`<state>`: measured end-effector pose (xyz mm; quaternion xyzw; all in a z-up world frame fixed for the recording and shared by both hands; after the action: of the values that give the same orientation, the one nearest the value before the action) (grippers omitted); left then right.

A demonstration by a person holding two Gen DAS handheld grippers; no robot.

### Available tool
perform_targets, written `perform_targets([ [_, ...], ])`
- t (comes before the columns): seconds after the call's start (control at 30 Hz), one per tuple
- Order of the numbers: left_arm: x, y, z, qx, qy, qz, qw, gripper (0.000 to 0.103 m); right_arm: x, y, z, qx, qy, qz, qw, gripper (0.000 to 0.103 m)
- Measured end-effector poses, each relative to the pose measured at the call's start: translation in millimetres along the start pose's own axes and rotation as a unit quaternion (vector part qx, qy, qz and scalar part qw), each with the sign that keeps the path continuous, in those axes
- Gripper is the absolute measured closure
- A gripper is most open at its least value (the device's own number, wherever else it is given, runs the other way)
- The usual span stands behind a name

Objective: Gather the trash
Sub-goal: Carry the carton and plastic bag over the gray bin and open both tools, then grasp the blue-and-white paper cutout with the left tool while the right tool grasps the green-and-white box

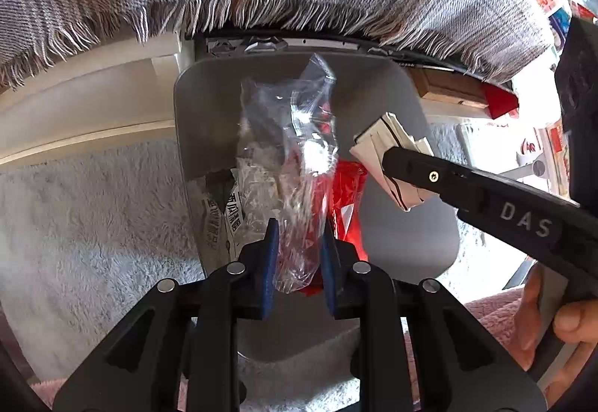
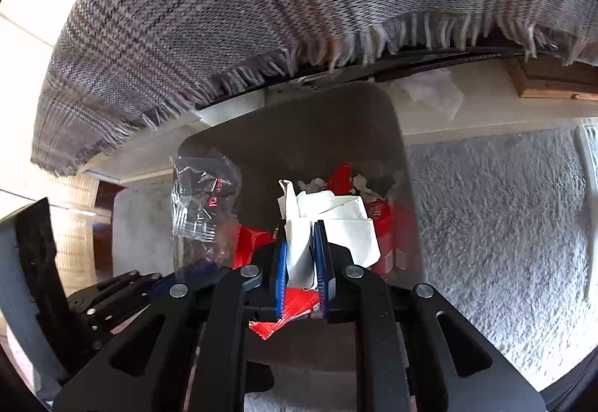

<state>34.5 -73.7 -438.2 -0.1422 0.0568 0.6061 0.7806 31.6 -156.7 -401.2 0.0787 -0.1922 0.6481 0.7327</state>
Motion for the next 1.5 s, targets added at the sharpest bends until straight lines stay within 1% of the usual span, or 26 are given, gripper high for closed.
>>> perform_targets([
  [0.07, -1, 0, -1, -0.001, 0.004, 0.001, 1.0, 0.082, -1, -1, 1, -0.002, 0.003, -0.001, 1.0, 0.085],
  [0.13, -2, -1, 3, -0.008, 0.002, -0.002, 1.0, 0.077, -3, -3, 3, -0.006, -0.003, -0.009, 1.0, 0.083],
  [0.2, 0, 1, 12, -0.019, -0.001, -0.007, 0.9998, 0.067, -4, -4, 6, -0.01, -0.008, -0.015, 1.0, 0.081],
  [0.23, -1, 1, 16, -0.025, -0.002, -0.011, 0.9996, 0.064, -3, -5, 8, -0.012, -0.012, -0.016, 1.0, 0.08],
  [0.27, -3, 1, 21, -0.032, -0.003, -0.014, 0.9994, 0.06, -2, -6, 11, -0.014, -0.016, -0.014, 1.0, 0.077],
  [0.33, -4, 2, 27, -0.039, -0.003, -0.016, 0.9991, 0.058, -1, -6, 17, -0.024, -0.019, -0.011, 0.999, 0.072],
  [0.4, -5, 3, 32, -0.043, 0.0, -0.013, 0.999, 0.058, -1, -6, 23, -0.033, -0.023, -0.013, 0.999, 0.061],
  [0.47, -4, 4, 37, -0.047, -0.001, -0.011, 0.9989, 0.056, -3, -7, 31, -0.043, -0.026, -0.02, 0.999, 0.059],
  [0.53, 0, 7, 43, -0.049, -0.005, -0.01, 0.9987, 0.05, -5, -7, 36, -0.05, -0.023, -0.023, 0.998, 0.053],
  [0.6, -1, 10, 48, -0.051, -0.007, -0.011, 0.9986, 0.038, -9, -6, 44, -0.061, -0.016, -0.028, 0.998, 0.036],
  [0.63, -1, 12, 52, -0.054, -0.009, -0.014, 0.9984, 0.035, -10, -6, 50, -0.068, -0.012, -0.03, 0.997, 0.031],
  [0.7, -2, 13, 62, -0.061, -0.013, -0.021, 0.9979, 0.023, -9, -5, 60, -0.079, -0.005, -0.029, 0.996, 0.019],
  [0.73, -3, 13, 69, -0.067, -0.015, -0.024, 0.9974, 0.021, -8, -5, 67, -0.087, -0.001, -0.026, 0.996, 0.016],
  [0.8, -6, 12, 81, -0.072, -0.015, -0.03, 0.9968, 0.016, -4, -6, 81, -0.102, 0.004, -0.016, 0.995, 0.015],
  [0.87, -10, 9, 94, -0.078, -0.012, -0.031, 0.9964, 0.015, 2, -10, 100, -0.116, 0.011, 0.001, 0.993, 0.014],
  [0.9, -13, 5, 102, -0.081, -0.011, -0.03, 0.9962, 0.014, 5, -13, 109, -0.122, 0.016, 0.007, 0.992, 0.009],
  [0.93, -15, 2, 107, -0.083, -0.009, -0.03, 0.996, 0.014, 6, -17, 120, -0.131, 0.021, 0.008, 0.991, 0.007],
  [1.03, -24, -14, 131, -0.099, -0.003, -0.037, 0.9944, 0.014, 10, -29, 146, -0.149, 0.021, 0.01, 0.989, 0.007],
  [1.1, -30, -28, 147, -0.11, -0.001, -0.042, 0.993, 0.011, 12, -43, 168, -0.162, 0.018, 0.012, 0.987, 0.007],
  [1.2, -39, -57, 171, -0.129, -0.003, -0.05, 0.9904, 0.008, 13, -70, 195, -0.178, 0.02, 0.014, 0.984, 0.006],
  [1.23, -41, -71, 179, -0.136, -0.003, -0.053, 0.9893, 0.008, 12, -77, 200, -0.181, 0.021, 0.014, 0.983, 0.006],
  [1.3, -44, -90, 187, -0.144, -0.008, -0.059, 0.9878, 0.008, 11, -98, 212, -0.193, 0.022, 0.013, 0.981, 0.006],
  [1.4, -50, -127, 199, -0.157, -0.016, -0.073, 0.9848, 0.008, 6, -129, 227, -0.204, 0.016, 0.009, 0.979, 0.006],
  [1.43, -51, -135, 201, -0.158, -0.014, -0.074, 0.9846, 0.008, 4, -137, 230, -0.205, 0.018, 0.01, 0.979, 0.006],
  [1.5, -54, -162, 206, -0.165, -0.011, -0.073, 0.9836, 0.008, 0, -162, 236, -0.214, 0.037, 0.017, 0.976, 0.006],
])
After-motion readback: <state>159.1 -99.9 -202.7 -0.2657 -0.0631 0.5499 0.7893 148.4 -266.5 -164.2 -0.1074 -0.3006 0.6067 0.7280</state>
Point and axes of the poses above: each gripper's, at about its wrist camera, not at the fingertips, and z roughly against the way its jaws point, x to its left, y to its underside, the point moved 7 cm from there along -z, roughly the way its jaws point, and after that the axes turned 6 degrees about x, right-handed, at the moved point
